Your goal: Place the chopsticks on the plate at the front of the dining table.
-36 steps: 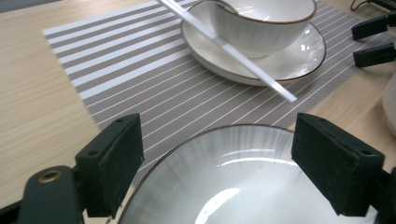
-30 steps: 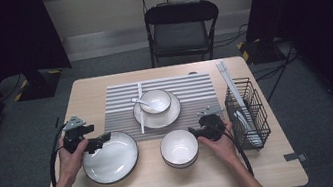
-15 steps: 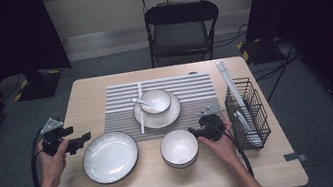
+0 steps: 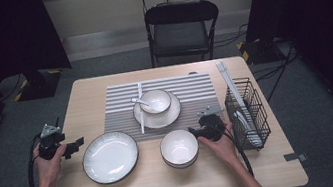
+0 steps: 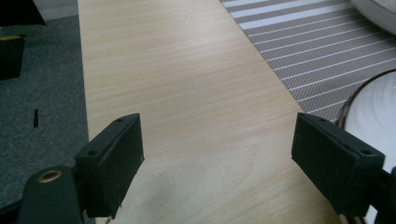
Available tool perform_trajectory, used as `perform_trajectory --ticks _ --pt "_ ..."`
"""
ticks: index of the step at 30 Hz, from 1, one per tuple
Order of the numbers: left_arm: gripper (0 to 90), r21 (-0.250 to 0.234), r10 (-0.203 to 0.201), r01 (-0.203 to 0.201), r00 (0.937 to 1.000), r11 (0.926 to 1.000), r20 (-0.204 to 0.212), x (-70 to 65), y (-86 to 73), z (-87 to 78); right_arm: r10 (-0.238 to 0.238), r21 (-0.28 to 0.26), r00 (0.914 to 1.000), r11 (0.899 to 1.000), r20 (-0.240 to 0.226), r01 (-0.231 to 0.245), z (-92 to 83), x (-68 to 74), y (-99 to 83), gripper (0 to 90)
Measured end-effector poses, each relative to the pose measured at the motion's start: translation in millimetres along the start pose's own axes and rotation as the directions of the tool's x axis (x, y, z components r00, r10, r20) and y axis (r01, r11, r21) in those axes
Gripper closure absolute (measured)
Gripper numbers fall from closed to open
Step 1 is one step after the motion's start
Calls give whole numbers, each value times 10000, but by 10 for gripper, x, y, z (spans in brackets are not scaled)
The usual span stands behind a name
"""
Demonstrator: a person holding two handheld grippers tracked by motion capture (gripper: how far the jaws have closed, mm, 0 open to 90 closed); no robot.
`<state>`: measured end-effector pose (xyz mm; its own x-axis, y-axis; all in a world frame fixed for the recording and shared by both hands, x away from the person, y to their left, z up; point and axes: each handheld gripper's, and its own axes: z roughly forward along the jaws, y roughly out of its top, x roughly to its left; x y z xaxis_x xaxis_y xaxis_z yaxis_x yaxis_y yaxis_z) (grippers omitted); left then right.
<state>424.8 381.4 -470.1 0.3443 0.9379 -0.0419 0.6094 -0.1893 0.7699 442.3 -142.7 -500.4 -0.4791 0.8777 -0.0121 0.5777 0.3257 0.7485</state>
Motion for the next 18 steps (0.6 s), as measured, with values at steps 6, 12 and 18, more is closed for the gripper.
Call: perform_trajectory --ticks 6,12,18 --pt "164 793 246 -220 9992 9966 -320 18 -82 136 2 1 10000 10000 1 -2 0 0 0 240" --pt "164 921 176 -129 9986 9957 -508 42 -144 204 -2 1 10000 10000 1 2 0 0 0 240" --pt "152 529 -14 46 9981 9986 -617 81 -221 232 -9 -7 10000 10000 3 9 0 0 0 240"
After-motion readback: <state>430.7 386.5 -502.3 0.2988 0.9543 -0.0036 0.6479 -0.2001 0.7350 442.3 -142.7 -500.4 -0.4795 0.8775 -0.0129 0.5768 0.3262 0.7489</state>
